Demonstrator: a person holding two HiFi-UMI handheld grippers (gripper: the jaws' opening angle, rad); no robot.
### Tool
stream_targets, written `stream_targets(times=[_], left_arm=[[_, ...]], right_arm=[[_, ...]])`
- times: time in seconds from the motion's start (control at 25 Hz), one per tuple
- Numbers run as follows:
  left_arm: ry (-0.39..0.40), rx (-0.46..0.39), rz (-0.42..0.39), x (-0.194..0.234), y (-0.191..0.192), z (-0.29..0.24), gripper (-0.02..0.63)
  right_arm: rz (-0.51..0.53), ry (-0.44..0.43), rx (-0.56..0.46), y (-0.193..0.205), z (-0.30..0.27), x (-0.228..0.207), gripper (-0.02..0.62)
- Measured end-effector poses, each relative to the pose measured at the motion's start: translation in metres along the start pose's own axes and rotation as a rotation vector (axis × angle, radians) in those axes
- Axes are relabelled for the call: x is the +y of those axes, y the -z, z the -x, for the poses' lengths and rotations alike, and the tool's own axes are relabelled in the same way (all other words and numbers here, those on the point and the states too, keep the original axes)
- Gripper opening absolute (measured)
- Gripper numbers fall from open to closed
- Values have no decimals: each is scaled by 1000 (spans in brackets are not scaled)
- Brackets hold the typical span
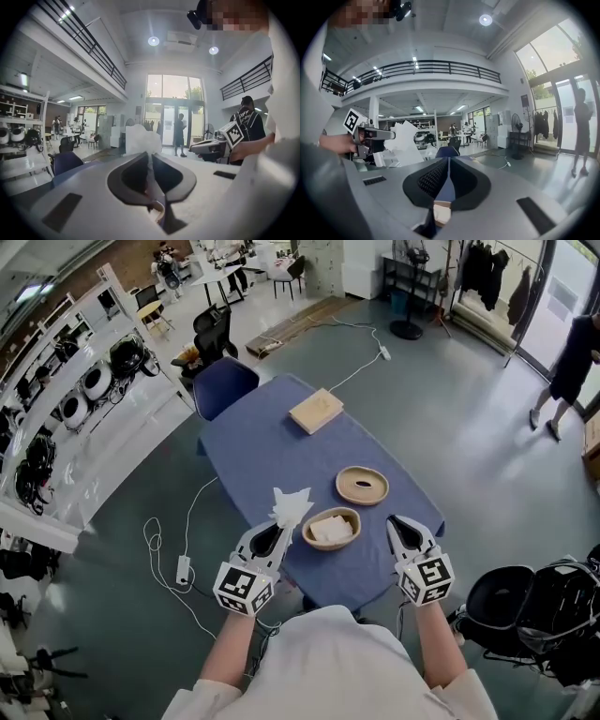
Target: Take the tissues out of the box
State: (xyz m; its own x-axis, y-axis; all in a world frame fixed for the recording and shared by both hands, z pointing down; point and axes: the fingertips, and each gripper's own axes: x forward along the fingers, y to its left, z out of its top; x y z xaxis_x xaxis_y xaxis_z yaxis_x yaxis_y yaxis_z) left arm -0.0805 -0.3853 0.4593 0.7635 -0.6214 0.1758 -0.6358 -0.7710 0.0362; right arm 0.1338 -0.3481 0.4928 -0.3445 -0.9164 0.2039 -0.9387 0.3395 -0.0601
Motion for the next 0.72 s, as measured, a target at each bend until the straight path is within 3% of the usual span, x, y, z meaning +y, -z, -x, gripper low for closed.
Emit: stream_targets(times=[0.4, 0.72], left_arm=[[-30, -63, 5, 5, -26, 15, 29], [-45, -72, 24, 5, -23, 13, 29]], right_arm=[[29, 3, -45, -30, 6, -5, 38], [68, -10, -61, -35, 12, -7, 38]])
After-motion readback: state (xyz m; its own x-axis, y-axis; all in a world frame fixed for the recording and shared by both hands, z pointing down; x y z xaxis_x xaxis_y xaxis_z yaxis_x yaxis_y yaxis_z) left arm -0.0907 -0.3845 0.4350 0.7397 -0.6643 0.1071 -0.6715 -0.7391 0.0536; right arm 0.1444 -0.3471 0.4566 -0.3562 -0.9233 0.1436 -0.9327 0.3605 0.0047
